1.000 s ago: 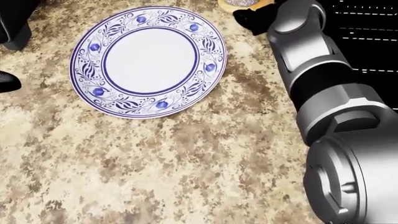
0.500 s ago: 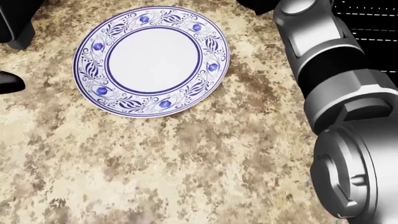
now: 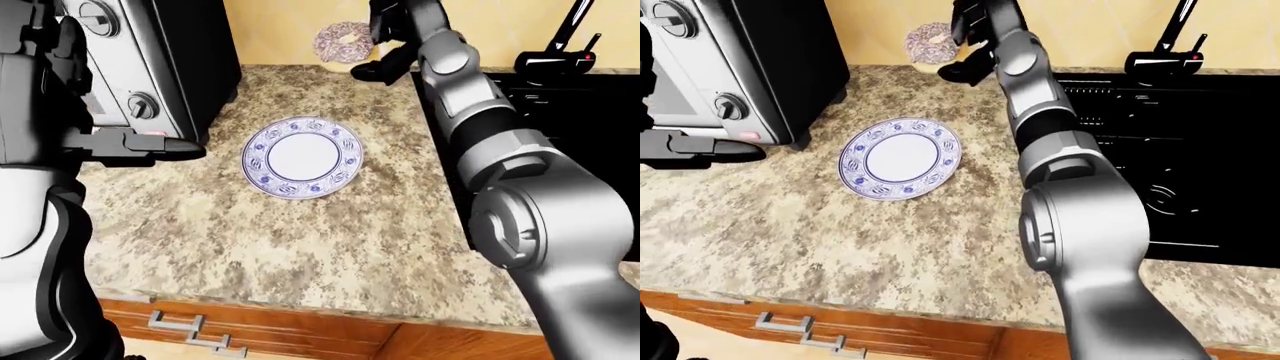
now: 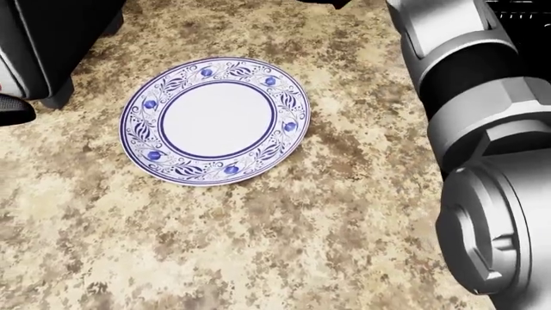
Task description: Place the pastries on the plates.
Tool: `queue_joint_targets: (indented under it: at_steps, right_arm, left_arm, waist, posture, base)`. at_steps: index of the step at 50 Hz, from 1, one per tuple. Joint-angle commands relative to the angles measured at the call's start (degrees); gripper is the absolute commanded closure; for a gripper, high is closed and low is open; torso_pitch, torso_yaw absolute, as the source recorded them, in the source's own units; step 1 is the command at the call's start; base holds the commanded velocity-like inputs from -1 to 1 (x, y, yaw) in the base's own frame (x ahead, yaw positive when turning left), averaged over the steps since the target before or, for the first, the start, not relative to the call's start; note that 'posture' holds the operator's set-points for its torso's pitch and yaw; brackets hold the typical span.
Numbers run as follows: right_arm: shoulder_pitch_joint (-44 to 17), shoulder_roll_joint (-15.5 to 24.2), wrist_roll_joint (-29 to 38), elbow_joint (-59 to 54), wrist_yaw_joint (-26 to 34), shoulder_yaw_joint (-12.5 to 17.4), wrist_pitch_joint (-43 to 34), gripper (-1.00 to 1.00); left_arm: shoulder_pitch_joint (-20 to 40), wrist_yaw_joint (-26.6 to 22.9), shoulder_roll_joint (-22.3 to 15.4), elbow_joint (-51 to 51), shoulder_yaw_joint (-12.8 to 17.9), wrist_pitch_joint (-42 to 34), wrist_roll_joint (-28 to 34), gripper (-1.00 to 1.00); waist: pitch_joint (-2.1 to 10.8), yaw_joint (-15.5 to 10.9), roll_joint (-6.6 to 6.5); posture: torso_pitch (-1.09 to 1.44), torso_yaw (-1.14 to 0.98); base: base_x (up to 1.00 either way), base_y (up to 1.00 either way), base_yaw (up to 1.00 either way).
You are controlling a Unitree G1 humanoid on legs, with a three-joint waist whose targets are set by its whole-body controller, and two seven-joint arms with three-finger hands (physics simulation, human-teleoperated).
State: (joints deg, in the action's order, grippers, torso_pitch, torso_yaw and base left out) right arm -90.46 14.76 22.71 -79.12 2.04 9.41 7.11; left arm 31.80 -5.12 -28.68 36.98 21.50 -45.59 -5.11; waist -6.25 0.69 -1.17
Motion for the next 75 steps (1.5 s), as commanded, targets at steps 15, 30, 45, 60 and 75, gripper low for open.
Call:
queue_joint_targets:
  at_steps: [15,30,45,60,75]
  right_arm:
    - [-1.9,-1.6,-1.4,3.8,23.1,-2.4,6.0,1.0]
    - [1.8,-2.9,-3.5,5.0,35.9,-3.8,7.4,1.0]
    - [4.6,-4.0,-1.9,5.0,36.3,-4.9,7.3,1.0]
    - [6.2,-5.3,-0.6,4.4,34.4,-5.0,7.5,1.0]
    - [6.2,-4.7,0.3,4.3,33.7,-5.0,6.6,-0.42]
  left_arm:
    - [1.8,0.0,-0.7,1.1,0.3,1.1,0.8,-1.0]
    - [1.7,0.9,-0.7,1.1,0.6,0.6,0.4,-1.0]
    - [0.5,0.6,-0.4,1.3,0.7,1.3,1.1,-1.0]
    - [0.4,-0.3,-0.6,1.4,1.0,1.3,1.4,-1.0]
    - [0.3,-0.4,-0.5,1.7,0.9,1.1,1.8,-1.0]
  waist:
    - [4.51,0.4,-1.14]
    - [4.84,0.5,-1.6]
    - [5.04,0.6,-1.74]
    - [5.05,0.7,-1.86]
    - [5.0,0.6,-1.82]
  posture:
    - [0.0,0.0]
    - [0.0,0.0]
    - [0.0,0.0]
    - [0.0,0.0]
    - [0.0,0.0]
  base:
    - [0.0,0.0,0.0]
    - [0.0,0.0,0.0]
    - [0.0,0.0,0.0]
    - [0.0,0.0,0.0]
    - [0.0,0.0,0.0]
